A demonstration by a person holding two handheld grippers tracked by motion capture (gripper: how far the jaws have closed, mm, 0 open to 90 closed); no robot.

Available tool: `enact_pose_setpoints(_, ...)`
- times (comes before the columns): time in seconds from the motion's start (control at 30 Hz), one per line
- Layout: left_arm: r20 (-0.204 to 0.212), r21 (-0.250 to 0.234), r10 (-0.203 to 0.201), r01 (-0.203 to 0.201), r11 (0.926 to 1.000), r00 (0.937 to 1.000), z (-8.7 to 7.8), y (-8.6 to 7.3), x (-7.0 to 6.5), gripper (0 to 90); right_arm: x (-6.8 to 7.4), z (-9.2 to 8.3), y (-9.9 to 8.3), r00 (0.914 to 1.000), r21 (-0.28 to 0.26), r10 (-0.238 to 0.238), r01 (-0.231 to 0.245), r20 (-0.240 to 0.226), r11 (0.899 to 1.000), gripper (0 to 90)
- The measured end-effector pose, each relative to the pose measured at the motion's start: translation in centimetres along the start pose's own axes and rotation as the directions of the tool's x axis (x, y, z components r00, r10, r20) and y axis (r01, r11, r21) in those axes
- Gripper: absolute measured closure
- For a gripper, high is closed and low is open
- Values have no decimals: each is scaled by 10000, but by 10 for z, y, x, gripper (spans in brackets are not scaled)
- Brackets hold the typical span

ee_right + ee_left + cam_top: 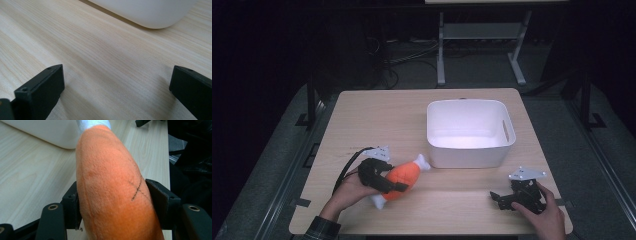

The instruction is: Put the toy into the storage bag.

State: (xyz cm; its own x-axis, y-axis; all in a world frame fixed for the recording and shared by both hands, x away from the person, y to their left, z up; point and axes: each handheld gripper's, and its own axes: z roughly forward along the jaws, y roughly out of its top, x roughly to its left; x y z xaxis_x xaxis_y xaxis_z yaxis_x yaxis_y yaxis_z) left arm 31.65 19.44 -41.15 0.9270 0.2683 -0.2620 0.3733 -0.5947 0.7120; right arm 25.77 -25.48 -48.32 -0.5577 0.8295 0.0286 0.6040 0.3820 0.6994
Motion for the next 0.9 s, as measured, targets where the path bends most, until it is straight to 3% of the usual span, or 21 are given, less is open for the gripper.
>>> enact_pose_setpoints(0.6,93,-256,639,-637,9976,9979,-13,28,-9,357,0,0,0,10000,1,4,-4,0,10000,0)
enact_pose_setpoints(0.9,216,-416,1062,-1052,9936,9941,-22,52,-12,357,0,0,0,10000,-1,4,-4,-10,10000,0)
